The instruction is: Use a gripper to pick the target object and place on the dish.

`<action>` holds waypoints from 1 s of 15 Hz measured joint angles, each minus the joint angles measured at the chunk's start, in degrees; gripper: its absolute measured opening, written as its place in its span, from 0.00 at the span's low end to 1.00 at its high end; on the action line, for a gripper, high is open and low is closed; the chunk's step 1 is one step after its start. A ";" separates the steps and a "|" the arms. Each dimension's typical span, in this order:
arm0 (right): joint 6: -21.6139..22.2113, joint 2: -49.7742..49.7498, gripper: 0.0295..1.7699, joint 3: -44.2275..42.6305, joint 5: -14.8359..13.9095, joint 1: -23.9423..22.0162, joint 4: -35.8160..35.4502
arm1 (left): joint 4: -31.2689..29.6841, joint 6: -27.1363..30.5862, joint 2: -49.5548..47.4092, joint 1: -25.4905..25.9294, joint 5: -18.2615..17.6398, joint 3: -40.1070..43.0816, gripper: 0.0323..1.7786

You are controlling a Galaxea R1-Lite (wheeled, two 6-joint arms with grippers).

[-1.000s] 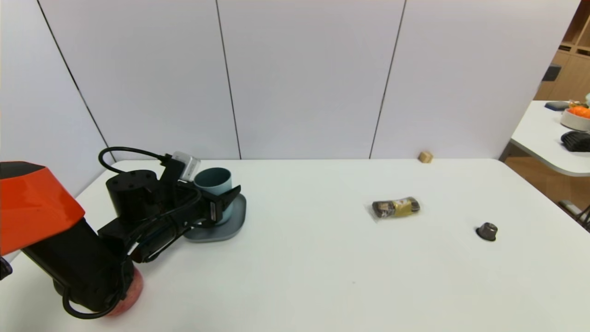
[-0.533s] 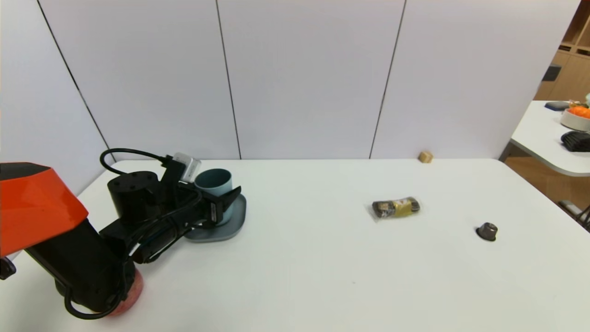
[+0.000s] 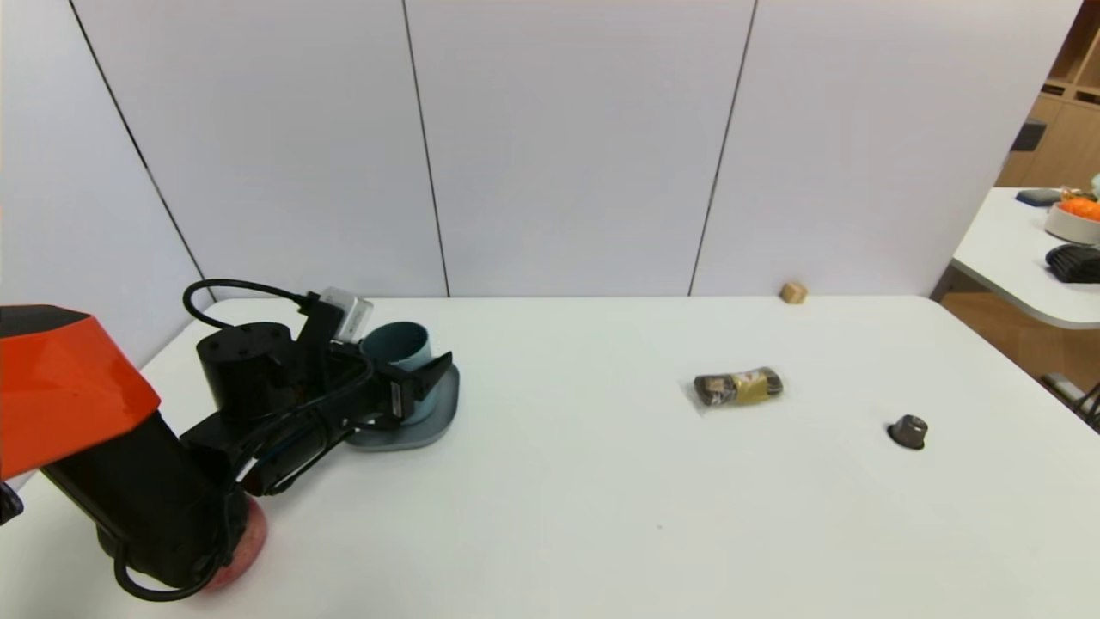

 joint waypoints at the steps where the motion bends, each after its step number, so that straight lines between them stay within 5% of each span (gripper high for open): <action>1: 0.00 0.00 0.97 0.00 0.00 0.00 0.02 | 0.00 0.02 -0.34 0.00 0.00 0.13 0.83; 8: 0.05 0.00 0.97 0.00 0.00 0.00 0.00 | 4.86 0.96 -13.81 0.00 -0.22 11.33 0.90; 15: 0.05 0.00 0.97 0.00 0.00 0.00 0.00 | 19.22 -0.50 -45.74 0.00 -0.17 23.04 0.94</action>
